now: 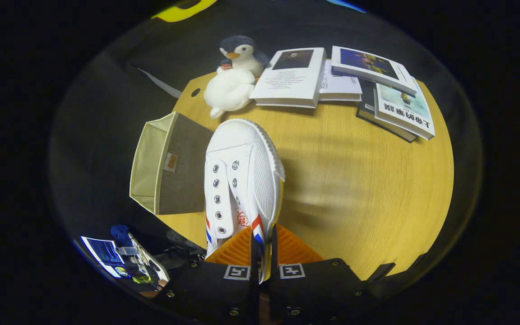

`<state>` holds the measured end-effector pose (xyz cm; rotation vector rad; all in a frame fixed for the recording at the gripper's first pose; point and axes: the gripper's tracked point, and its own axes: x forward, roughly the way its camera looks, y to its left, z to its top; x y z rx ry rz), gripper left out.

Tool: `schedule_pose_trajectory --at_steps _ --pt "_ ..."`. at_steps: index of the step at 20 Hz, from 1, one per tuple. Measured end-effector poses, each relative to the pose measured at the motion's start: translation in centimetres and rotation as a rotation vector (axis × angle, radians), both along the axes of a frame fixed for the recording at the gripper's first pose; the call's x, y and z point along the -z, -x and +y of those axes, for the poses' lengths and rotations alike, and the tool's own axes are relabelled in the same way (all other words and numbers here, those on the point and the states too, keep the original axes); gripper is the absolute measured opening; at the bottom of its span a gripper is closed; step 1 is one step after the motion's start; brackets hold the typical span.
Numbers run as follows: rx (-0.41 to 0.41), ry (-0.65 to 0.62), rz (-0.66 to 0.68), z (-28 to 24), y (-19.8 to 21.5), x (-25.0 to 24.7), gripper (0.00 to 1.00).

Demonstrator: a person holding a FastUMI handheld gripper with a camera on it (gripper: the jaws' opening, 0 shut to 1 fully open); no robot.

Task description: Open the storage box then place both shoes into the box .Put the left shoe in first, then the right shoe, with the right side of both shoes facing outward in a uniform manner.

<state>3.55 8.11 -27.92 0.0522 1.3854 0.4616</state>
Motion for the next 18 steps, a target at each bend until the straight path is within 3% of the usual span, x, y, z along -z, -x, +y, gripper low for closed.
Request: schedule_pose_trajectory --at_steps 18 --pt "-0.274 -0.074 -0.065 21.3 -2.6 -5.8 0.09"
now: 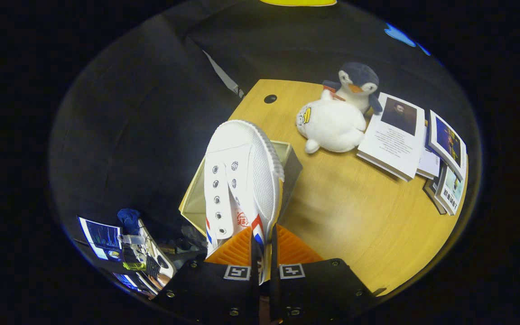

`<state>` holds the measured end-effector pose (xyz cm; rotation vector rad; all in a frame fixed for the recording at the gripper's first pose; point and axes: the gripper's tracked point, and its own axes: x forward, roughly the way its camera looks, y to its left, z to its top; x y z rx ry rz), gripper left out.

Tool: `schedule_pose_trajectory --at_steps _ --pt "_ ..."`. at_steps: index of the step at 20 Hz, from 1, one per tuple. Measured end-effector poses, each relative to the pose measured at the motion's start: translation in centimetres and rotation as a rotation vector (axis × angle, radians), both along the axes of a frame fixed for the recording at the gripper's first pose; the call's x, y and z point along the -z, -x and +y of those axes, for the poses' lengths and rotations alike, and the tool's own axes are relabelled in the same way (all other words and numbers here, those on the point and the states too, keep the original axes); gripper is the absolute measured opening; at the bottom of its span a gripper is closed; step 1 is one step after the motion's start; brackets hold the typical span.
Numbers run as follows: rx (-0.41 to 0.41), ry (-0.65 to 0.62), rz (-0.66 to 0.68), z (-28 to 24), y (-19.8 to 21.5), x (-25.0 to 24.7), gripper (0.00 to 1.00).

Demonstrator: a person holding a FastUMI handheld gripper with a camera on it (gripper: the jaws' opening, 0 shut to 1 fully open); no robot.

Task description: Open the storage box then place both shoes into the box .Put the left shoe in first, then the right shoe, with the right side of both shoes facing outward in a uniform manner.

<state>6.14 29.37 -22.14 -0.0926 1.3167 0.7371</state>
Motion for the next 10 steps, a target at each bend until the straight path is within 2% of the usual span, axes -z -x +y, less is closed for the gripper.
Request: schedule_pose_trajectory --at_steps 10 --pt "-0.074 0.060 0.032 7.6 0.0 2.6 0.09"
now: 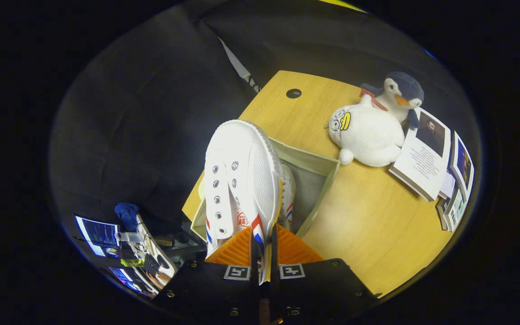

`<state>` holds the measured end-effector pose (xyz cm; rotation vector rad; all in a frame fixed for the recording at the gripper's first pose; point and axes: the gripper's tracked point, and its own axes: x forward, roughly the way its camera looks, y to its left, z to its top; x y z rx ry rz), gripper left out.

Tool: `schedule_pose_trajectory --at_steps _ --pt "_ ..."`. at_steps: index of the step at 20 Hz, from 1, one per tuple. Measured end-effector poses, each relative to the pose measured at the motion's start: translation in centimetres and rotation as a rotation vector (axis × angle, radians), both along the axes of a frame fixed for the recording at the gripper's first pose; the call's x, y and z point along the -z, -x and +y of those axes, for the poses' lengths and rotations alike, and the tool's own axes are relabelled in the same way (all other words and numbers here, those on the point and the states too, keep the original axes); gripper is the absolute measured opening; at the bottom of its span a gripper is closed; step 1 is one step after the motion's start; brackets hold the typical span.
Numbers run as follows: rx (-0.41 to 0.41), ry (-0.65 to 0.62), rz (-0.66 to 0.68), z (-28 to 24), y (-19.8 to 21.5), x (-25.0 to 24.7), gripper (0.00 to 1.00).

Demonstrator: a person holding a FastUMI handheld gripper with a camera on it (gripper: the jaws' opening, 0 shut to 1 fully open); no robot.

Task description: Open the storage box then place both shoes into the box .Put the left shoe in first, then the right shoe, with the right side of both shoes facing outward in a uniform manner.

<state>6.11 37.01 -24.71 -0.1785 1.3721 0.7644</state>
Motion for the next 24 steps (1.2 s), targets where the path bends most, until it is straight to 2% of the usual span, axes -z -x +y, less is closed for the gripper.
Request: schedule_pose_trajectory --at_steps 6,7,8,9,11,12,15,18,24 --pt "-0.034 0.022 0.010 2.2 0.6 1.8 0.09" --pt "-0.040 -0.011 0.026 2.9 0.9 1.5 0.13" --pt "-0.043 -0.031 0.030 3.4 0.8 0.9 0.31" --pt "-0.047 -0.043 0.021 3.5 0.6 1.2 0.41" --pt "-0.055 -0.035 -0.055 2.8 -1.0 0.3 0.86" --pt "-0.058 -0.040 -0.085 2.4 -1.3 -0.5 0.92" --pt "-0.045 -0.093 -0.128 1.3 -0.9 -3.4 0.92" --pt "0.003 -0.152 -0.202 -1.3 -1.3 -6.8 0.92" --pt "0.204 -0.233 -0.498 -10.6 -4.3 -13.9 0.92"
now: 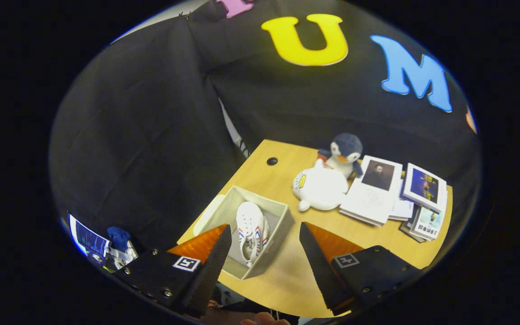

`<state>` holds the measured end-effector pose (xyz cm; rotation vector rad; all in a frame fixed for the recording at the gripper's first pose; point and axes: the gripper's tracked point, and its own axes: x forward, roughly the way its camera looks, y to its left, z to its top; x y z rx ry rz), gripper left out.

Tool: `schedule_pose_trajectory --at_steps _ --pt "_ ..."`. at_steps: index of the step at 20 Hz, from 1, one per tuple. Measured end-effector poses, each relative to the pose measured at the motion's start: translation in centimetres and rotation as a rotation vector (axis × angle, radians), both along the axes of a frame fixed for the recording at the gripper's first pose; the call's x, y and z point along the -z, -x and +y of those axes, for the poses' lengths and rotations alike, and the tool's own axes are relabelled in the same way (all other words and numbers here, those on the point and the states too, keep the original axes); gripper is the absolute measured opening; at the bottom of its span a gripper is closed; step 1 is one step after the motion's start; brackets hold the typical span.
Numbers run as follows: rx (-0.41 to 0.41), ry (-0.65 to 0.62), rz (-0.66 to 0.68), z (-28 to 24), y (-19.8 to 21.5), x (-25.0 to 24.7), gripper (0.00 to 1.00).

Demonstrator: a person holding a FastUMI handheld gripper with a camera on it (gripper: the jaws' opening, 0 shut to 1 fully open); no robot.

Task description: Open the storage box then place both shoes into the box .Put the left shoe in first, then the right shoe, with the right side of both shoes facing outward in a uniform manner.

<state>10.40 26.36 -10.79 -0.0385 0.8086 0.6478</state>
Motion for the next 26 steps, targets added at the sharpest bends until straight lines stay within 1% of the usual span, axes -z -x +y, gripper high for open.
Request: schedule_pose_trajectory --at_steps 2,6,10,13,16,17,21,26 --pt "0.083 -0.025 -0.118 -3.6 -0.7 -2.5 0.92" --pt "0.227 -0.061 -0.334 -11.0 -0.7 -7.4 0.92" --pt "0.384 -0.105 -0.526 -17.4 0.8 -12.3 0.92" --pt "0.474 -0.132 -0.649 -20.7 3.0 -15.6 0.91" --pt "0.505 -0.129 -0.764 -21.9 4.3 -17.4 0.91" --pt "0.506 -0.125 -0.780 -22.3 5.0 -17.6 0.91" --pt "0.530 -0.087 -0.811 -23.5 6.3 -18.0 0.92" --pt "0.519 -0.113 -0.787 -23.6 6.4 -17.3 0.92"
